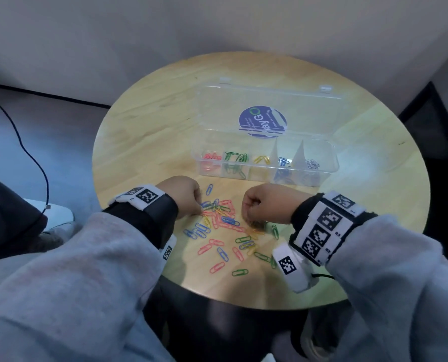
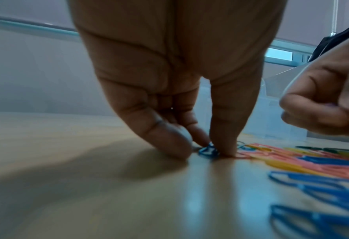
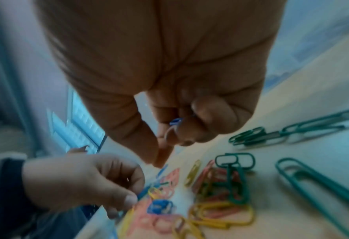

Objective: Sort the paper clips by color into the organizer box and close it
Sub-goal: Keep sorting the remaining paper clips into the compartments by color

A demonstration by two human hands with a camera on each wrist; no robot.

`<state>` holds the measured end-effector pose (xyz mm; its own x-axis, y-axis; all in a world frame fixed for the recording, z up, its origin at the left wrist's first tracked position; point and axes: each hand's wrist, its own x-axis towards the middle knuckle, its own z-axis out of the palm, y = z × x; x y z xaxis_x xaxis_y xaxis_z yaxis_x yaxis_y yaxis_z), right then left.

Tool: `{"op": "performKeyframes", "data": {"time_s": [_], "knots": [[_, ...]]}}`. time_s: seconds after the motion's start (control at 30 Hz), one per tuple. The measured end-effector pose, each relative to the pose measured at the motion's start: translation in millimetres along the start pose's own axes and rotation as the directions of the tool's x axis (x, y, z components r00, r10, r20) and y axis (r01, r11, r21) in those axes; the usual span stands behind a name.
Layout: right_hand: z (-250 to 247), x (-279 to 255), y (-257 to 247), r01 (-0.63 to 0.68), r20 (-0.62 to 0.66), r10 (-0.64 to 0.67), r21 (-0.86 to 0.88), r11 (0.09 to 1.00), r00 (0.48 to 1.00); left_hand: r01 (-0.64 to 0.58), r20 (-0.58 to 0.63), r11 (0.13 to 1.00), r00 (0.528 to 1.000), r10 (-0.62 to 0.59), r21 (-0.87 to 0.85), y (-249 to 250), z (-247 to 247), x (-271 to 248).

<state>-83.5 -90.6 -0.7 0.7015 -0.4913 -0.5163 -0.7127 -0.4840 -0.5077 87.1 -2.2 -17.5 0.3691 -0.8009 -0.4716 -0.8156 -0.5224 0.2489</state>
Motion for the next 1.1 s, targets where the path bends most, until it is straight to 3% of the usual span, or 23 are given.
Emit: {"op": "performKeyframes", "data": {"time_s": [0.27,0.4,0.57,0.73,0.93,1.03,1.1], "knots": [[20.9,12.6,-36.1,-0.031,-0.004,0.031,-0.349,0.937,1.000,0.034,0.074,0.999,0.997,-0.035,0.015,3.1,-1.7,-2.6],[18.6,15.5,-41.5,-0.019,-0.012,0.015,-0.344,0.939,1.000,0.024,0.031,0.999,0.999,-0.025,0.028,3.8,-2.0,-0.4],[21.4,20.7,-42.9,-0.026,0.016,0.036,-0.425,0.905,0.999,0.006,0.076,0.986,0.997,-0.019,0.164,14.2,0.7,0.5],[23.4,22.9,-40.1,-0.059,0.049,0.087,-0.418,0.907,0.995,0.010,0.097,0.981,0.995,-0.030,0.195,16.2,2.7,1.2],[21.8,16.7,-34.0,-0.053,0.040,0.066,-0.273,0.961,0.997,-0.012,0.085,0.993,0.996,0.002,0.117,12.3,-0.4,-3.0],[22.9,17.4,-32.3,-0.053,0.045,0.065,-0.232,0.971,0.997,-0.021,0.105,1.000,0.994,0.020,0.011,7.9,-1.7,-4.2],[22.4,16.7,-31.3,-0.053,0.045,0.063,-0.198,0.979,0.997,-0.011,0.141,0.988,0.989,0.033,-0.153,3.8,-3.3,-3.0]]}}
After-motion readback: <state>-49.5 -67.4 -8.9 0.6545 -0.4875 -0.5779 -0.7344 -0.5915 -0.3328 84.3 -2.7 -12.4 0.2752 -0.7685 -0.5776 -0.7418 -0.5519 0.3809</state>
